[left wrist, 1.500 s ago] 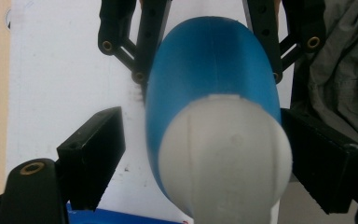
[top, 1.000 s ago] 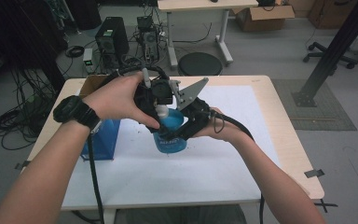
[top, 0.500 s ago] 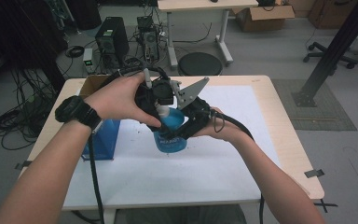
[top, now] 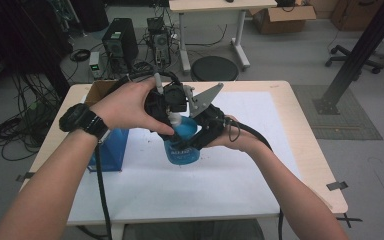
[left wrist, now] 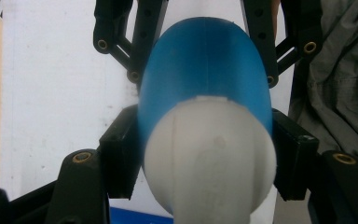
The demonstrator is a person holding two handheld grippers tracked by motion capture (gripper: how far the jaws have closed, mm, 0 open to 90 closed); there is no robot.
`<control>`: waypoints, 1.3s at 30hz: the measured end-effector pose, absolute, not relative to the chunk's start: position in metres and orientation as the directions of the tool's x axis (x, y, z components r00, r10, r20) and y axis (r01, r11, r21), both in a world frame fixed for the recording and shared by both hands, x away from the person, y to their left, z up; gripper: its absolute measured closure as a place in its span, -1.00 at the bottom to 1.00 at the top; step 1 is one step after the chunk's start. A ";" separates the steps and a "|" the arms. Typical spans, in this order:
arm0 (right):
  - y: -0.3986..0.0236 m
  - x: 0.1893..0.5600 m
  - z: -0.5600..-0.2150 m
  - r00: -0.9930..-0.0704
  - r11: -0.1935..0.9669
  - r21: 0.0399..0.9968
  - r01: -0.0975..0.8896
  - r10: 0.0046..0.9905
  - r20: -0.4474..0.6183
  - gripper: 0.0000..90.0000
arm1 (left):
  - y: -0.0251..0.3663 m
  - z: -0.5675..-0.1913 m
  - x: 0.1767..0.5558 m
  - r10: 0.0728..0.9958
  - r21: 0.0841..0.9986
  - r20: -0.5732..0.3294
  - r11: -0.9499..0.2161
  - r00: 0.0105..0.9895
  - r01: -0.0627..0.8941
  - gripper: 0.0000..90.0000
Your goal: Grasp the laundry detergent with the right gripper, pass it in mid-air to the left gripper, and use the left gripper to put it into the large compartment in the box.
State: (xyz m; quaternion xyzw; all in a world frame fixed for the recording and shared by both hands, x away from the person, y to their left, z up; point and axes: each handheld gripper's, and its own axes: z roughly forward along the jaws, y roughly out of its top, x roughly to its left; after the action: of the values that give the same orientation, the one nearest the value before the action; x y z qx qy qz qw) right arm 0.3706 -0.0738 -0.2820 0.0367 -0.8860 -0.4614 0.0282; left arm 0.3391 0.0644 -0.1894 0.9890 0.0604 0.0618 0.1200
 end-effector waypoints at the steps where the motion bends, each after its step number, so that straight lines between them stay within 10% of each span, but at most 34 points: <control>1: -0.074 0.371 -0.282 -0.996 0.572 0.820 -0.039 -0.091 0.016 -0.07 | 0.064 -0.189 0.339 0.134 0.245 0.108 -0.964 0.985 0.105 -0.16; 10: -0.074 0.371 -0.282 -0.996 0.562 0.826 -0.039 -0.087 0.012 -0.31 | 0.064 -0.184 0.340 0.141 0.238 0.088 -0.964 0.986 0.116 -0.16; 17: -0.088 0.382 -0.289 -0.999 0.572 0.820 0.029 -0.014 0.045 -1.00 | 0.073 -0.170 0.342 0.238 0.223 0.079 -0.951 0.968 0.215 -0.16; 27: -0.145 0.398 -0.284 -0.998 0.767 0.640 0.051 0.061 0.006 -0.95 | 0.101 -0.139 0.356 0.485 0.222 0.085 -0.861 0.871 0.458 -0.16; 39: -0.222 0.410 -0.280 -0.982 0.905 0.392 0.168 0.188 -0.015 -0.90 | 0.168 -0.099 0.377 0.869 0.347 0.077 -0.483 0.489 0.804 -0.15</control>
State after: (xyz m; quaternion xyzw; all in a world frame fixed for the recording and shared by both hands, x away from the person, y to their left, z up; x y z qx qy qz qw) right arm 0.4096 -0.2223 -0.2798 -0.0912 -0.9755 -0.1982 -0.0262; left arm 0.3772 0.1680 -0.0991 0.8525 0.4905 0.1220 0.1331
